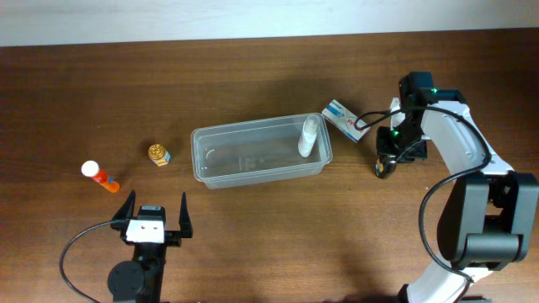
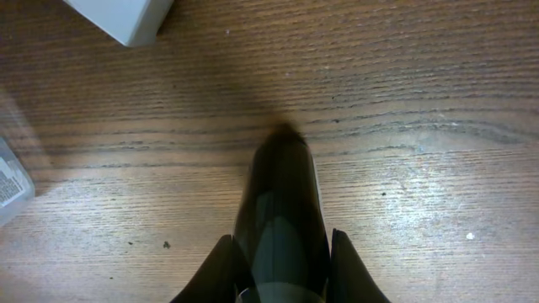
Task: Pack container
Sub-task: 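Move the right gripper to the dark brown bottle and grasp it, then carry the brown bottle over the container beside the spray bottle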
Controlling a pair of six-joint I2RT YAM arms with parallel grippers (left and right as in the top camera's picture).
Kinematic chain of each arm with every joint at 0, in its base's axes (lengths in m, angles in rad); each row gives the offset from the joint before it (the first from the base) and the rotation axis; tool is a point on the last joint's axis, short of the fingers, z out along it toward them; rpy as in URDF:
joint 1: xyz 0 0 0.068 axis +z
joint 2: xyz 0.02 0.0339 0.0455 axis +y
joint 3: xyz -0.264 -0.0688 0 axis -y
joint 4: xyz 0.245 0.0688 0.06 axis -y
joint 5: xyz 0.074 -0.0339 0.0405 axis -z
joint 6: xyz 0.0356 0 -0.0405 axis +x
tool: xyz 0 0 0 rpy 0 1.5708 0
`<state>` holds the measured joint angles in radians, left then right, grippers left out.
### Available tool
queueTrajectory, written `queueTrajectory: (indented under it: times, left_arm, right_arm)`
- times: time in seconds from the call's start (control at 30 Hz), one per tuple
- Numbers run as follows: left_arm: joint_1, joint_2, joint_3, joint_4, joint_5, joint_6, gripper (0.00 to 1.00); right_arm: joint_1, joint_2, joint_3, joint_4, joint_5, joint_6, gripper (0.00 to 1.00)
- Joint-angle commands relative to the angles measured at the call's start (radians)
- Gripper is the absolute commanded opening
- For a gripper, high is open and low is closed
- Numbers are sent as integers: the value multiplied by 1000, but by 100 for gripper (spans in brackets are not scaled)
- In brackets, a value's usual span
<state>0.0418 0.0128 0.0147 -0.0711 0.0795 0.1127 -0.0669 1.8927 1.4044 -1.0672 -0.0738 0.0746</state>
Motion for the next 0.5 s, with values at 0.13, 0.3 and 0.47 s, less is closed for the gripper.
queueTrajectory:
  times: [0.13, 0.3, 0.47]
  left_arm:
    - [7, -7, -6, -1, 11, 9, 100]
    - [7, -7, -6, -1, 11, 9, 99]
    - [7, -7, -6, -1, 11, 9, 100]
  right_arm:
    - [-2, -10, 19, -34, -1, -1, 17]
    - [2, -36, 124, -140, -2, -16, 17]
    - [26, -83, 277, -267, -3, -19, 17]
